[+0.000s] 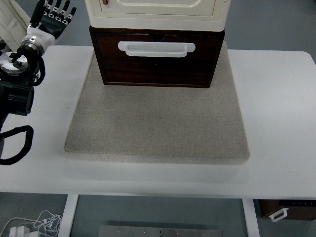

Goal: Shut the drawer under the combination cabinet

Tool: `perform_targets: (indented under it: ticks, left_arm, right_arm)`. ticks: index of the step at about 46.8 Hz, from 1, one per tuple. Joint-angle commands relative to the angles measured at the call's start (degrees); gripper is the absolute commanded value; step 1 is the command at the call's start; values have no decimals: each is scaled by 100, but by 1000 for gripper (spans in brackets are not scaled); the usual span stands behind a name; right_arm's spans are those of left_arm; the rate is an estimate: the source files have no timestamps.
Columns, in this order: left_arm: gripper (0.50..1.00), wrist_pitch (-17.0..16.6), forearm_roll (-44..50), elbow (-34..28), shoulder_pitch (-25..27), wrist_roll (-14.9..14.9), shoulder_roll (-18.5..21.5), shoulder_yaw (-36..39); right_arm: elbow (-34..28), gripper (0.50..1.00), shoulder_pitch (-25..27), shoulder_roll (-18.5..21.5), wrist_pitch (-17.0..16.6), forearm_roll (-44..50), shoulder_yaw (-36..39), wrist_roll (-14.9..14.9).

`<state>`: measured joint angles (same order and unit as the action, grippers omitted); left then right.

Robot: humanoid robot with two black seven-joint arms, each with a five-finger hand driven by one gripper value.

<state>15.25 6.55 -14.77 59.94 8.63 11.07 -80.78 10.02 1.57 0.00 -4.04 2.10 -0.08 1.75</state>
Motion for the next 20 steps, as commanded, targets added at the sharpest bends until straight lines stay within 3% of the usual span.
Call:
perform_targets:
  ticks: [1,20]
  left_arm:
    - [999,-22,-22,18,0,-19,-44,9]
    - [999,-39,-48,44,0,-133,-237,62]
  right_arm:
    - [0,952,-7,0,0,1,-1,1]
    - [-17,952,-16,0,0,1,-1,-8]
